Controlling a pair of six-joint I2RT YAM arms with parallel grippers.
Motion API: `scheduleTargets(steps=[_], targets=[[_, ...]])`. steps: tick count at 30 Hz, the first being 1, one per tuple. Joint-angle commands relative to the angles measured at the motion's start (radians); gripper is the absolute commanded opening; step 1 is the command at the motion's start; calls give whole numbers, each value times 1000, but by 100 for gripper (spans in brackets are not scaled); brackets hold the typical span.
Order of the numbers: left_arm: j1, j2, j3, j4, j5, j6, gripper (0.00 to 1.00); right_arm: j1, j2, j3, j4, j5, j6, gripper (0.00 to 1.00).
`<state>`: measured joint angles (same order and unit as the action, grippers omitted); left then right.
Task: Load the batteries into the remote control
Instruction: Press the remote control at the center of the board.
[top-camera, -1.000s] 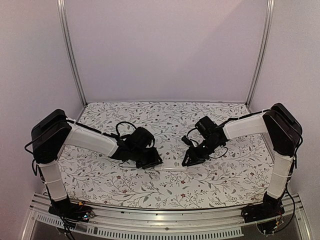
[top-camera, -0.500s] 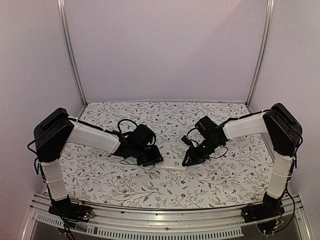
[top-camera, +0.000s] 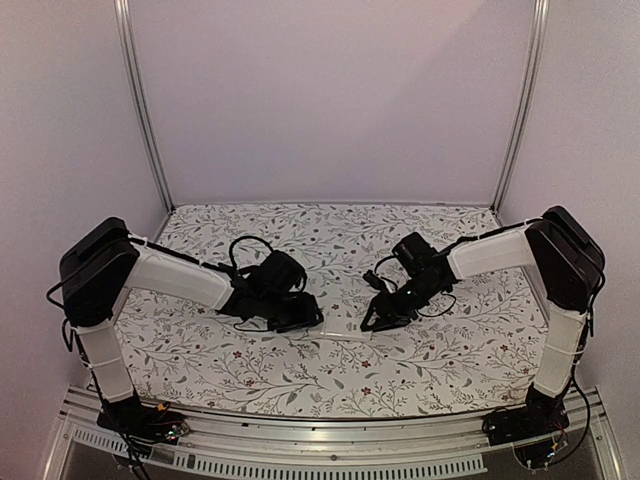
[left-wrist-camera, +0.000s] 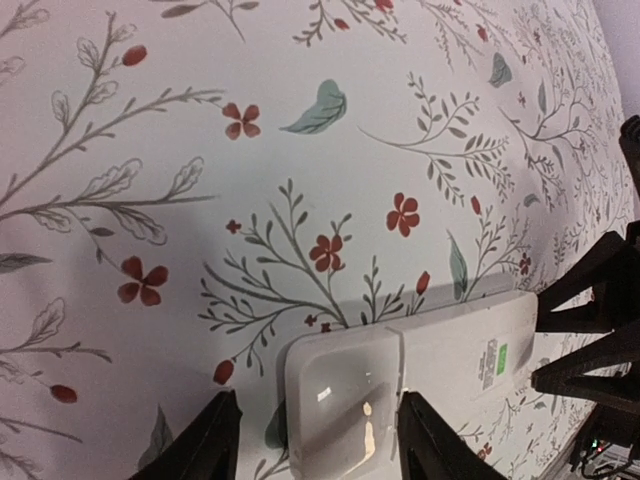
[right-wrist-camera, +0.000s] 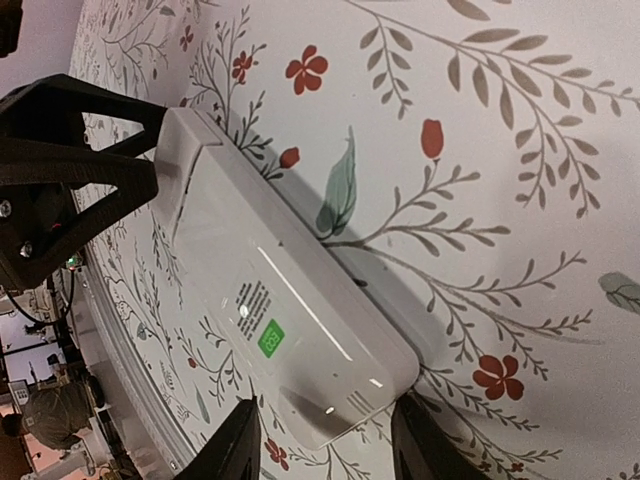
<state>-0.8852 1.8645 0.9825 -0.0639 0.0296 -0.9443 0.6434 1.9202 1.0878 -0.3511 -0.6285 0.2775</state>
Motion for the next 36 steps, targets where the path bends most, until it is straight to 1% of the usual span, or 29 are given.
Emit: scheduleTargets(steps=[1,4,6,9,12,19,25,30,36], targets=[[17,58,-67,-281,-91,43,56,-11,12,-36,-14,30,18,46],[17,41,-76,-265,-94,56,52,-14,-3,-52,-14,44,27,46],[13,35,-79,-250,-87,72,47,-15,-13,-64,-15,45,29,46],[5,36,-68,-235,-77,99,39,-14,-21,-69,-24,39,30,43],[-3,48,-54,-223,-59,112,34,-15,-21,-67,-27,27,27,40],[-29,64,-29,-209,-37,127,27,-13,-1,-59,3,-28,40,32],[-45,87,-19,-190,35,109,21,-1,20,-52,16,-43,45,25],[-61,108,-21,-155,84,100,14,9,38,-46,29,-50,47,17],[-84,120,-19,-121,146,96,11,16,68,-19,61,-74,64,10]])
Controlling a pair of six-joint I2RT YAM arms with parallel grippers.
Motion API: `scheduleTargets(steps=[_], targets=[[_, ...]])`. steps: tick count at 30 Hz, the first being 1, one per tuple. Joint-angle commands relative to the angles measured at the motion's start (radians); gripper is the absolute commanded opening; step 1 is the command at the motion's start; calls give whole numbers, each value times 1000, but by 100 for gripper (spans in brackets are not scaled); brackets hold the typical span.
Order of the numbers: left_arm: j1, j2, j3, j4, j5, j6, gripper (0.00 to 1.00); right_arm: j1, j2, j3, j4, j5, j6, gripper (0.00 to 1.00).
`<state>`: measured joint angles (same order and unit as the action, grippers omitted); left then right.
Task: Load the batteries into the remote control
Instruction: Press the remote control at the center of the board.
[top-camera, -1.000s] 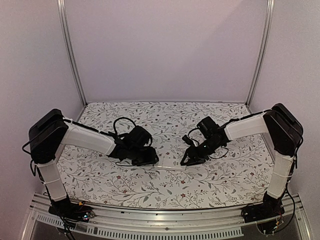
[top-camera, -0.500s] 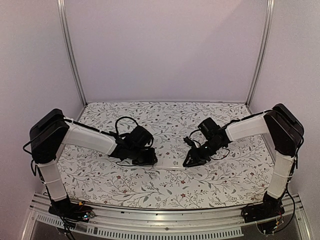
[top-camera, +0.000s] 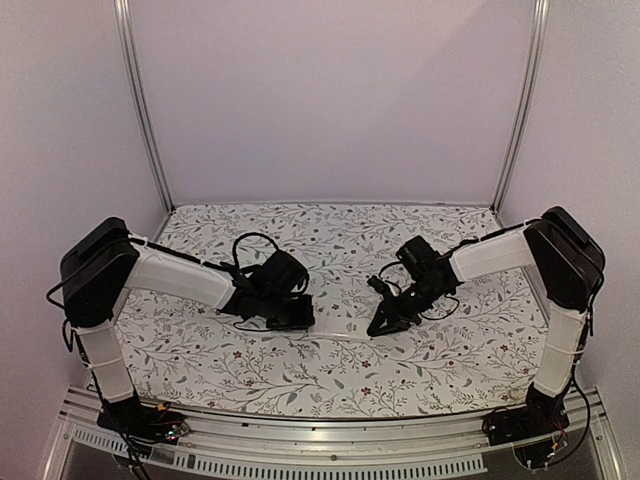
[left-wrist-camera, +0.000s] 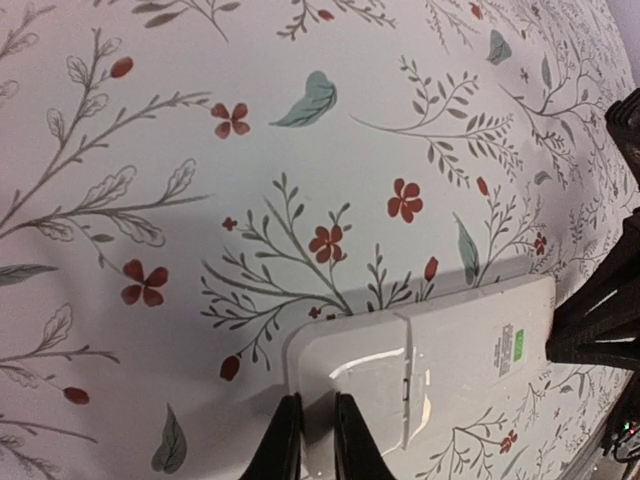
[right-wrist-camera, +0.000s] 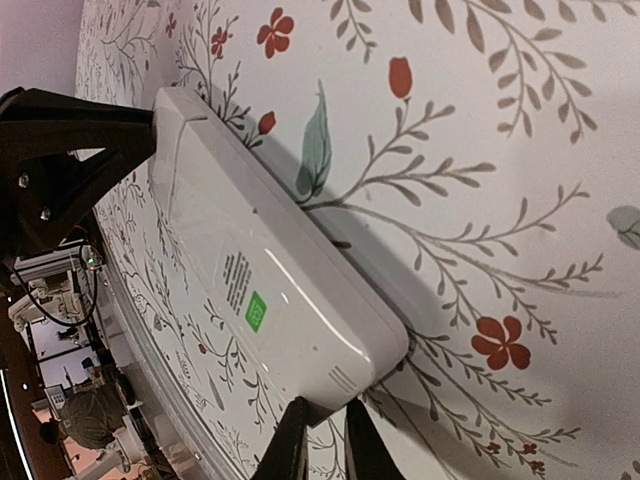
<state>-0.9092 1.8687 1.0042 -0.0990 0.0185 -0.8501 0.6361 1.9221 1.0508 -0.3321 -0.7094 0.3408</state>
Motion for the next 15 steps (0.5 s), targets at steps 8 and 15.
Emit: scheduleTargets(steps=[8,15], targets=[[-90,133,-45,-32,307,-5,11,35,93,50,87,-23,37,8],[-93,106,-56,-11,305,-2,17,28,89,57,90,-12,43,8]])
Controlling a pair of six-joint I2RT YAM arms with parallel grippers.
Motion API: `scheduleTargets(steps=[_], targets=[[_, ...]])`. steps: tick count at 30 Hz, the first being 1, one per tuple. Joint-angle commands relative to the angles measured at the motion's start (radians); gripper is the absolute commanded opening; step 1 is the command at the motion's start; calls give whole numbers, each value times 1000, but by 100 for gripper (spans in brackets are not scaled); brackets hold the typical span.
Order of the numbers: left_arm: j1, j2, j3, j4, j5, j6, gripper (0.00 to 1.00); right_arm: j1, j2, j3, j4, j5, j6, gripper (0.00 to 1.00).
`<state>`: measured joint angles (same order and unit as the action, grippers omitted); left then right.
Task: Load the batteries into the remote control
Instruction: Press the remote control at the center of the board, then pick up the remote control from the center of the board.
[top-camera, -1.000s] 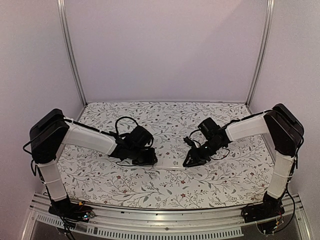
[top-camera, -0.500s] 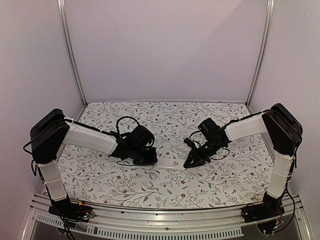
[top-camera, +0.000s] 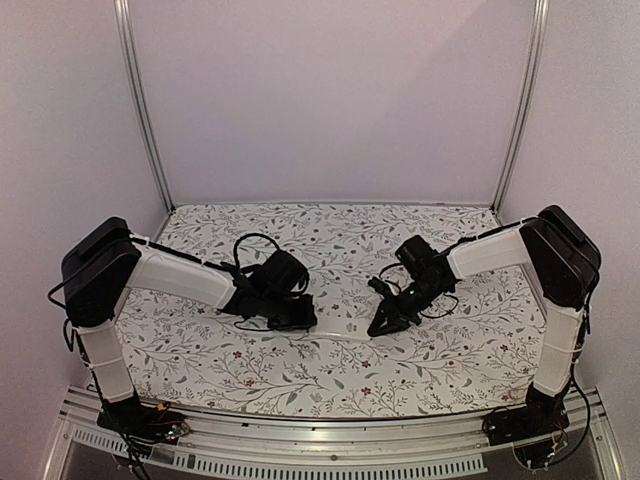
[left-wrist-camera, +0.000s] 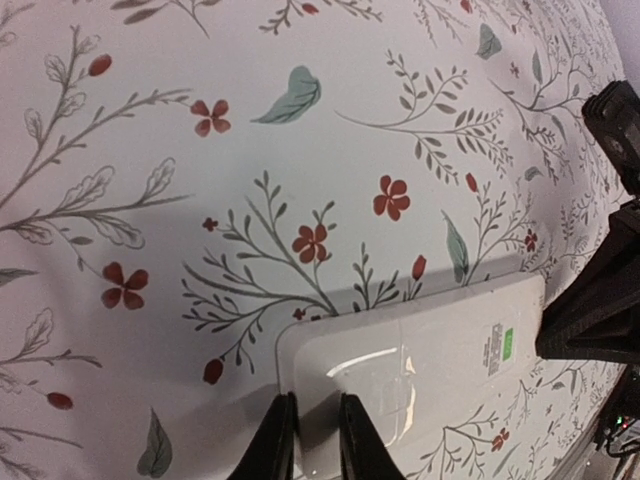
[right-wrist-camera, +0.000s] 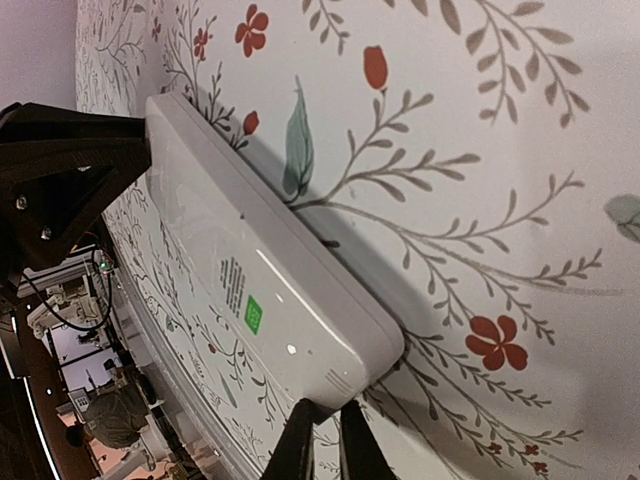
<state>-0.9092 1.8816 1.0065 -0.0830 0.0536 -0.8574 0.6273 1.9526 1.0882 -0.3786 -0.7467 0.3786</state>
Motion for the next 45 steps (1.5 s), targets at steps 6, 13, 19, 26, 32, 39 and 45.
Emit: scheduleTargets(steps=[6,13,19,26,32,39,45], targets=[[-36,-21,-84,-56,194,74,22,-32,0,-26,126,36,-3,16],[-21,-58,-62,-70,220,129,35,-111,-54,-34,119,49,-7,34],[25,-175,-82,-94,119,220,67,-161,-119,-56,101,53,-25,49],[13,-102,74,-214,87,493,88,-194,-248,-90,117,81,-74,62],[9,13,270,-390,106,741,89,-196,-395,-162,174,185,-99,72],[-13,118,361,-480,58,851,90,-211,-586,-287,299,276,-75,76],[-39,189,397,-486,7,888,90,-213,-730,-368,368,344,-18,98]])
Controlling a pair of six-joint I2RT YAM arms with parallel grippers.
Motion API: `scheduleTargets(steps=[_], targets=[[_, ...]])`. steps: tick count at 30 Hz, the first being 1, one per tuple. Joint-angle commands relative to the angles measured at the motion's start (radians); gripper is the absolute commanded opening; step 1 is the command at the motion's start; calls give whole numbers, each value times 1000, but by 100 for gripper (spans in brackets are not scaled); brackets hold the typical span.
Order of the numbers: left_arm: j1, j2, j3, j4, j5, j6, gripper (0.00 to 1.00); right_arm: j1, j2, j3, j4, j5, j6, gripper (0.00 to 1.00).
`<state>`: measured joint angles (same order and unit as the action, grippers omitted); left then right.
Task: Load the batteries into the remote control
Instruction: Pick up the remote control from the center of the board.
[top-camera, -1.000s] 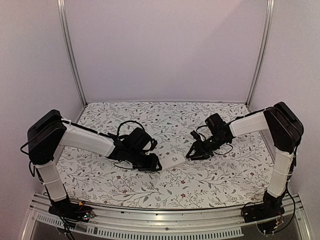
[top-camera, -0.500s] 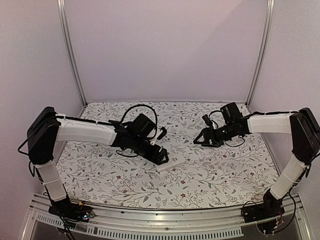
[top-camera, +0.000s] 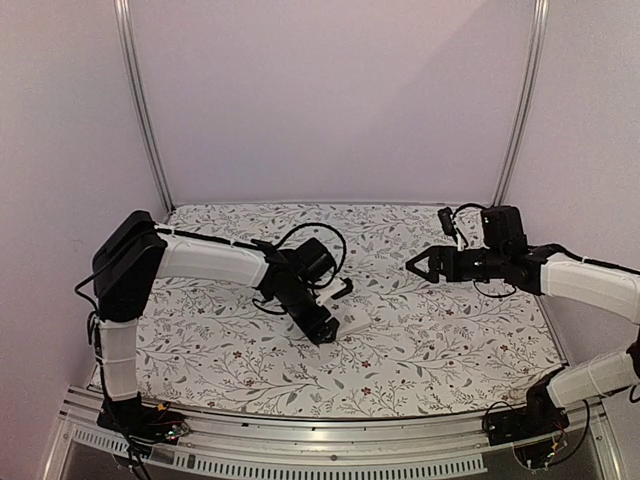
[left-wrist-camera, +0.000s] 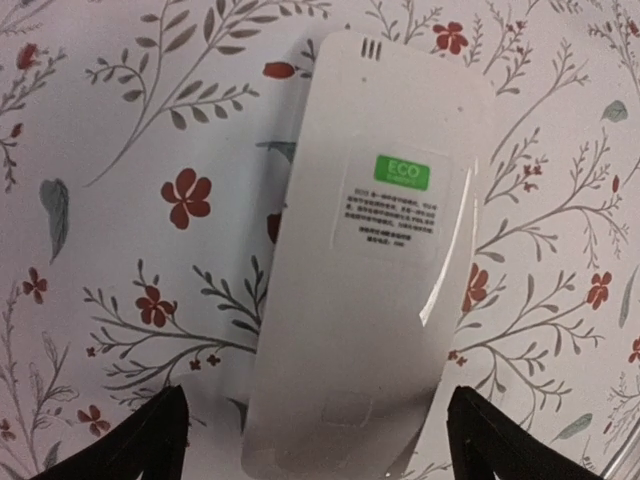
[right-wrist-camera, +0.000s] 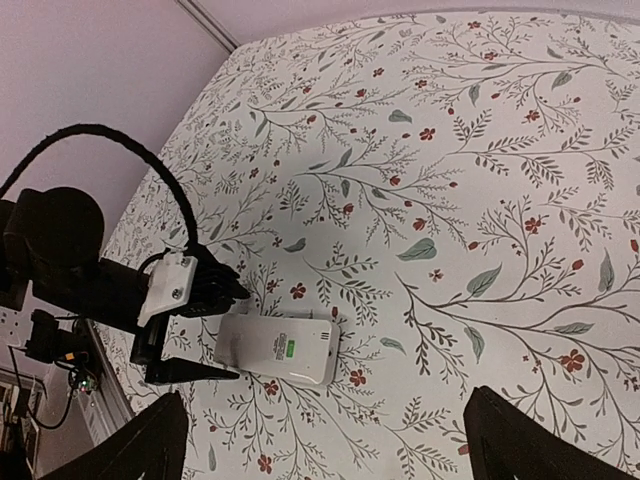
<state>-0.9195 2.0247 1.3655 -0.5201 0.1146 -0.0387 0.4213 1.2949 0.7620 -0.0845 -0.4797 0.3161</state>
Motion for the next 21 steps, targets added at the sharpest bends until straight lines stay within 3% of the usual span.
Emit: scheduleTargets(steps=[1,12,21], targets=[[-36,55,45,-54,-64,77,90,-9,-85,-51,98,81,63,99],[-81,122,98,-66,-112,119,66,-26,-179,-109,180,34,120,99],[-75,162,156,-43,-75,125,57,-27,-206,-130,190,-9,130,99]])
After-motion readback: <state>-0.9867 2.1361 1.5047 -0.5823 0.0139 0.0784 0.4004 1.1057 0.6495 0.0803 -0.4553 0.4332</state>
